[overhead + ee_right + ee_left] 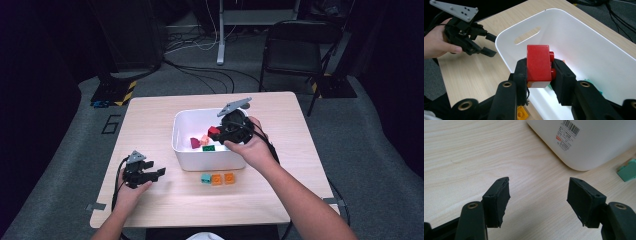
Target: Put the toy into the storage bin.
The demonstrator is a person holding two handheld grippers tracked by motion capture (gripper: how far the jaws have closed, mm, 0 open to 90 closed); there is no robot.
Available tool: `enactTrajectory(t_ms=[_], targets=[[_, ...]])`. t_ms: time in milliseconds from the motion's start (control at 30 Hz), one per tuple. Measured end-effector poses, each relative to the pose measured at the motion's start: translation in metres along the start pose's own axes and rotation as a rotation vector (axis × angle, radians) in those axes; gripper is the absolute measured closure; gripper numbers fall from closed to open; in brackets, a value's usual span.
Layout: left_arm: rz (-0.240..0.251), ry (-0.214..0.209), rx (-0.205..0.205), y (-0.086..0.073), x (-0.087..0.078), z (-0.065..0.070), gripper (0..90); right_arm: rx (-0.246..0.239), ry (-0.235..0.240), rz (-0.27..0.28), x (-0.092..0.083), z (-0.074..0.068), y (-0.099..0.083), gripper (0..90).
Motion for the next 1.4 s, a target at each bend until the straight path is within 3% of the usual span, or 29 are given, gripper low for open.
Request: enactTrajectory(t_ms=[367,467,1033,1400], targets=[[0.002,0.001,0.0,0.0,0.0,-0.001,34.2,0.053,-0.019,-0.017,0.026,0.021,0.008,66.6],[0.0,0.002,-0.001,0.0,0.0,-0.002,34.2,0.048,-0.019,-0.011,0.032,0.026,0.009,66.6],[-0.002,0.002,-0.001,0.0,0.001,-0.002,34.3,0.119,-0.052,-0.033,0.065,0.059,0.004,66.5],[0.0,0.001,-0.002,0.0,0.001,-0.002,34.3,0.086,-0.038,-0.052,0.093,0.062,0.006,66.4]])
Point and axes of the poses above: each handheld gripper's, and its own axes: x roughly forward along the jaws, y roughly out of its top, z roughly to its right, the point moved 10 cm from there along x, roughly forward along the jaws, and after that the axes turned 15 degrees about -x, right-handed, at the moved point
